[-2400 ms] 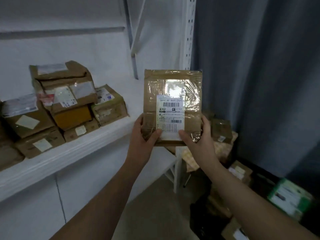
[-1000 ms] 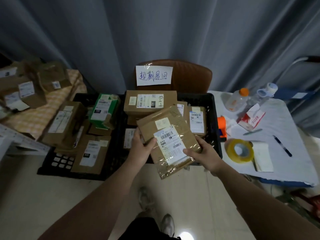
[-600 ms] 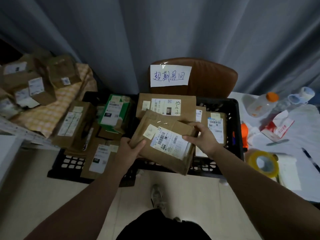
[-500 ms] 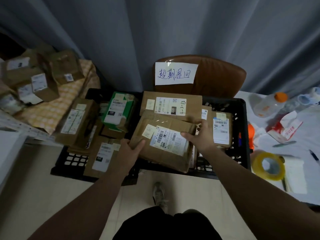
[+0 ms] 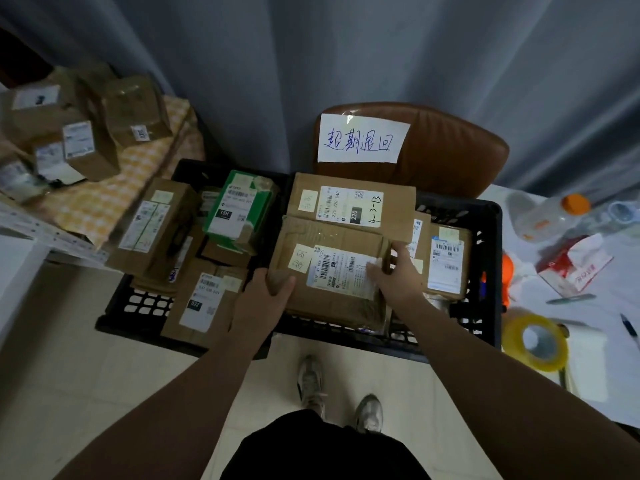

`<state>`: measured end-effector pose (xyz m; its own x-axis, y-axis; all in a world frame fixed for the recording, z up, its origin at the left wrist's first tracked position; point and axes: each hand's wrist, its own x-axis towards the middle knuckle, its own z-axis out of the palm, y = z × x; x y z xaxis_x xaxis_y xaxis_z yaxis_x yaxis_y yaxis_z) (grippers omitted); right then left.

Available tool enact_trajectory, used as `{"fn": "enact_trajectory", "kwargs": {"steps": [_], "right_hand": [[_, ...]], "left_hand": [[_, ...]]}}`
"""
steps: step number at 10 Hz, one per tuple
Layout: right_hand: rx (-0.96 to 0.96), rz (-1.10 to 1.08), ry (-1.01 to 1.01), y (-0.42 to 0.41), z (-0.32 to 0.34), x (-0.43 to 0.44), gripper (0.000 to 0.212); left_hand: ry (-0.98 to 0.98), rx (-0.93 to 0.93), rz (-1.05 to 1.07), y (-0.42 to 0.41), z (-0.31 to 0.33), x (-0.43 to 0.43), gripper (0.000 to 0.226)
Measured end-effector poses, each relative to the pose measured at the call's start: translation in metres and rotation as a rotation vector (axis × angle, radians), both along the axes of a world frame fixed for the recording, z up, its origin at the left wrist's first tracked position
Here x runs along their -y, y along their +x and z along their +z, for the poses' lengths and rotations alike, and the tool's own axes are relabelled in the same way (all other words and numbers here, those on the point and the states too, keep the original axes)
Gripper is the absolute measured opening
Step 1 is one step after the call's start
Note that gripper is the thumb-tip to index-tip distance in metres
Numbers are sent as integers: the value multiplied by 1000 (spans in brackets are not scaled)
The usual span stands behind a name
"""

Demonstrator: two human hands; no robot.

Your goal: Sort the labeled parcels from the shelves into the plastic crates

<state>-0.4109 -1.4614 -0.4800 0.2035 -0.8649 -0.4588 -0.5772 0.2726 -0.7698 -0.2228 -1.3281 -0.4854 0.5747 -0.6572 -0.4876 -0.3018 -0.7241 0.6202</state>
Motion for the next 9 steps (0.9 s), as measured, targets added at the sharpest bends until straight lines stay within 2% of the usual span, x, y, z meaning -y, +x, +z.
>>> {"fn": "enact_trajectory", "kwargs": {"steps": [1,3,4,5,6,7,8,9], "right_hand": [[-11,41,12,-4,-1,-3,62],[-185,201,-94,-11,5,2,53],[-204,232,-79,-12,3,-3,62],[-249,270,-63,-10,2,-6,66],[-357,336,-102,-10,2,-2,66],[-458,411,-149,-15,9,1,69],[-513,467,-277,-25,21,3,67],[-496,557,-415,-27,43,13,56]], "left_hand": [[30,75,-41,-1,0,-1,65],[-17,52,-51,-9,5,-2,70],[-9,120,-110,-12,4,-6,72],[60,276,-241,-11,4,-8,74],[85,271,-262,-4,-2,-4,74],[148,321,-292,-3,5,-3,73],[168,367,-247,-7,18,-7,71],[202,497,-191,-11,42,-11,67]]}}
